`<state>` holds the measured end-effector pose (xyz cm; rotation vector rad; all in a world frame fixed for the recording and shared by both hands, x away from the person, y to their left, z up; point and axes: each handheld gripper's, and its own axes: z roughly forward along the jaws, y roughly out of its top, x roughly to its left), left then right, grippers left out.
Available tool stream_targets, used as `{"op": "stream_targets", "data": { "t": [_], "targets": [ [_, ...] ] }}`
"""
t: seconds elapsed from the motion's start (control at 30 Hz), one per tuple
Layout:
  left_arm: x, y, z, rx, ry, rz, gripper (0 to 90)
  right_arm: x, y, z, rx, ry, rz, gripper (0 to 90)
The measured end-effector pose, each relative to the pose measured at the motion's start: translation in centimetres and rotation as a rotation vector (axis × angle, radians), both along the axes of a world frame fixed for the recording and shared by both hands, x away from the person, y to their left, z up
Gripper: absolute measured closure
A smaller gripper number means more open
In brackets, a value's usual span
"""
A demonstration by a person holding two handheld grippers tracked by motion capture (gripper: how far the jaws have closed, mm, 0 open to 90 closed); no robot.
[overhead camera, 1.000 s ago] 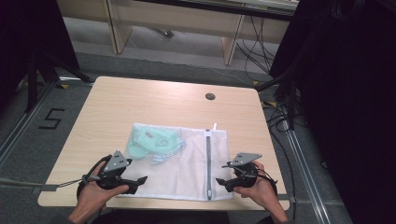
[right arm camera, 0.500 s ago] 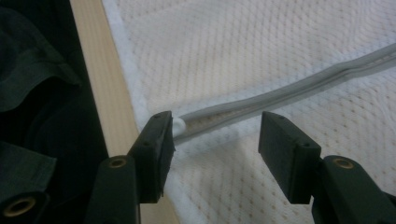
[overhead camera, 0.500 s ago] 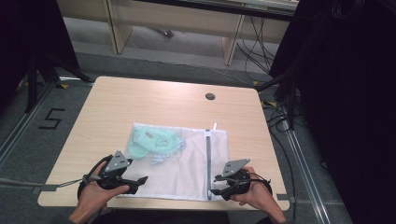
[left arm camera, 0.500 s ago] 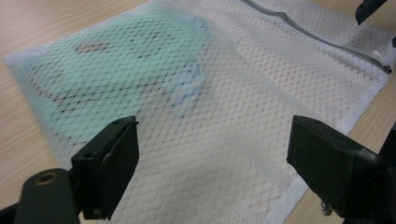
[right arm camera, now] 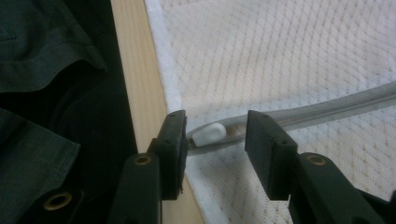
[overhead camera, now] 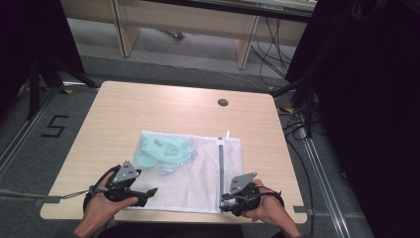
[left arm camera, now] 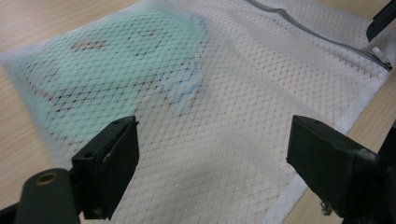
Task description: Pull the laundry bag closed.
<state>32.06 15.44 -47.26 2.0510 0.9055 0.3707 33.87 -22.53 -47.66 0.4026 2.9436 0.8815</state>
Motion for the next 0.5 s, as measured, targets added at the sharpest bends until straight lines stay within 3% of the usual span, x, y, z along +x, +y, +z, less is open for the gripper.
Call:
{"op": "stream_targets", "data": {
  "t": [0.33, 0.4, 0.5],
  "targets": [
    [0.14, 0.0, -0.13, -0.001, 0.002, -0.001, 16.6, -0.15, 0.52, -0.19, -0.031, 0.004, 0.053, 64.7],
    [0.18, 0.08, -0.08, 0.026, -0.006, -0.012, 16.5, -0.01, 0.73, -0.37, -0.045, 0.006, 0.06, 64.0],
    [0.09, -0.08, -0.18, 0.006, 0.002, 0.0, 16.6, 0.11, 0.96, -0.4, -0.053, 0.011, 0.077, 65.8]
  ]
}}
